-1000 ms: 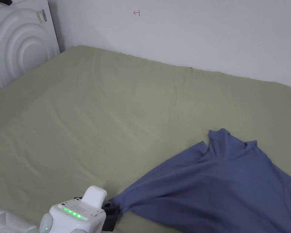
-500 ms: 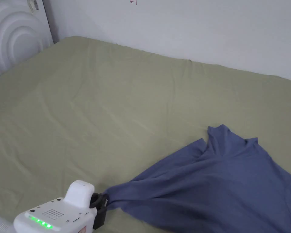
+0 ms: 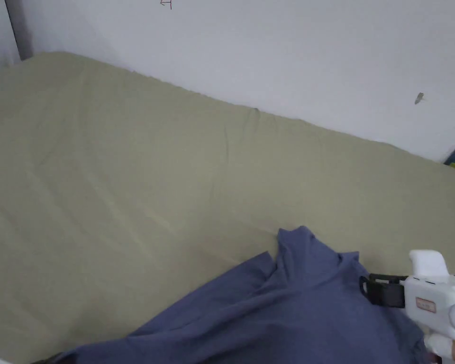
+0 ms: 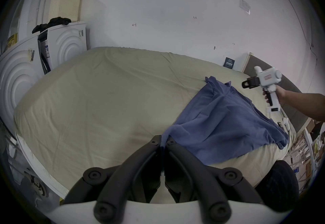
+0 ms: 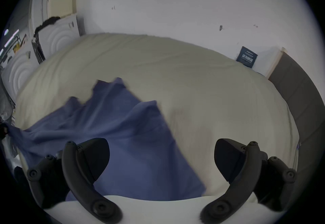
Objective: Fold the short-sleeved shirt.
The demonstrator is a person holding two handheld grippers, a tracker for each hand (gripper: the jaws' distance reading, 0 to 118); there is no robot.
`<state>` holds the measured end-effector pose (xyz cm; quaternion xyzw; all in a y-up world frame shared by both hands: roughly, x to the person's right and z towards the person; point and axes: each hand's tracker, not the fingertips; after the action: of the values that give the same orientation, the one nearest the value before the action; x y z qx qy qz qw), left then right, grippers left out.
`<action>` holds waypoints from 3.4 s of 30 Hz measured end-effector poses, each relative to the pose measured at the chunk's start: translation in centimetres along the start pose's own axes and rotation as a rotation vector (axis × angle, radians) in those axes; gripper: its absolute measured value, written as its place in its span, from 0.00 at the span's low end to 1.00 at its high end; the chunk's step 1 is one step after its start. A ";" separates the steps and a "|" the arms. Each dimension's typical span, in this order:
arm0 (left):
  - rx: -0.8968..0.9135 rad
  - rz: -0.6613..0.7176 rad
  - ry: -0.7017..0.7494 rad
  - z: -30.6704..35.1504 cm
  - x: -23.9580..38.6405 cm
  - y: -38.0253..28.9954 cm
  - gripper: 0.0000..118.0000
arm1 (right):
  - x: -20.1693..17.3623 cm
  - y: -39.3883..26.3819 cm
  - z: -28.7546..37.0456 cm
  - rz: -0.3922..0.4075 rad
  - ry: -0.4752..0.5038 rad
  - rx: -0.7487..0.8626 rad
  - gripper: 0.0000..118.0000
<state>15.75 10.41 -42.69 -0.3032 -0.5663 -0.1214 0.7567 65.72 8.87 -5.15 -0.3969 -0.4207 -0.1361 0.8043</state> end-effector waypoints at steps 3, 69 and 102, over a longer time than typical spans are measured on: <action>-0.017 0.031 -0.008 -0.3 -0.5 0.1 0.00 | 1.1 0.8 -4.5 0.014 -0.017 -0.088 1.00; 0.476 -0.036 0.175 -6.1 9.0 47.3 0.00 | 14.0 24.1 35.6 -0.229 -0.099 0.699 0.01; -0.108 -0.132 0.061 3.9 3.9 -2.9 0.00 | -2.5 -28.7 34.1 -0.427 0.204 0.164 0.01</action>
<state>12.48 11.11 -37.46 -0.3015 -0.5546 -0.2105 0.7464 28.88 15.67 19.19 -0.2168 -0.4211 -0.3079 0.8251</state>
